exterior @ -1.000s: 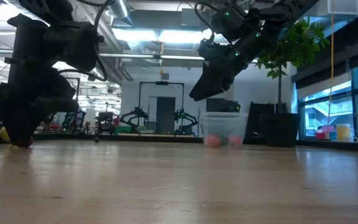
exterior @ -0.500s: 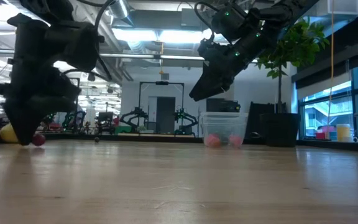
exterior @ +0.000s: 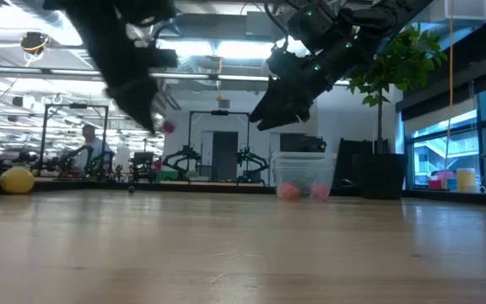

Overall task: Pick and placing Produce into tupperware
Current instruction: Put the red cherry into the transparent bin

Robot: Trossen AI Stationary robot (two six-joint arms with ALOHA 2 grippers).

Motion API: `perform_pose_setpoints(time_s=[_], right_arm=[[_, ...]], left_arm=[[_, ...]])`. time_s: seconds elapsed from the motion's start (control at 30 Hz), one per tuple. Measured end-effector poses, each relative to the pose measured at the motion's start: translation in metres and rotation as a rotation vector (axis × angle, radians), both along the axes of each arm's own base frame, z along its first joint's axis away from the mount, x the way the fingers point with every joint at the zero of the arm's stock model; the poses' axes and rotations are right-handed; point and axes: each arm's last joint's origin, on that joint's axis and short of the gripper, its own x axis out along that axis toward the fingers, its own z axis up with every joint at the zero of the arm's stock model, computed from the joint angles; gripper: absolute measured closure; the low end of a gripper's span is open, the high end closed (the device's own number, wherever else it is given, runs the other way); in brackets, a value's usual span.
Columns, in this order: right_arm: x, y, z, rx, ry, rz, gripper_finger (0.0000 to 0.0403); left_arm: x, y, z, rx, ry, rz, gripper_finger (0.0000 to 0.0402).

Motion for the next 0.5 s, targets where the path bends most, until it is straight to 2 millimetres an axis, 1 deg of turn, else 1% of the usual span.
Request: perform_pose_setpoints(time_s=[0.1, 0.2, 0.33, 0.43, 0.5], right_arm=[[0.001, 0.0, 0.001, -0.004, -0.013, 0.002, 0.0141], [0.002, 0.002, 0.002, -0.017, -0.027, 0.015, 0.0141], [0.004, 0.007, 0.003, -0.091, -0.023, 0.075, 0.0141], [0.006, 0.01, 0.006, -0.13, -0.048, 0.102, 0.0141], [0.008, 0.01, 0.009, -0.135, -0.078, 0.103, 0.0141]], left_arm=[[0.012, 0.001, 0.002, 0.127, -0.057, -0.112, 0.0401], [0.018, 0.004, 0.002, 0.189, -0.091, -0.183, 0.0401], [0.015, 0.011, -0.006, 0.209, -0.059, -0.2, 0.0401], [0.015, 0.016, -0.014, 0.227, -0.1, -0.199, 0.0401], [0.016, 0.017, -0.015, 0.253, -0.139, -0.221, 0.0401]])
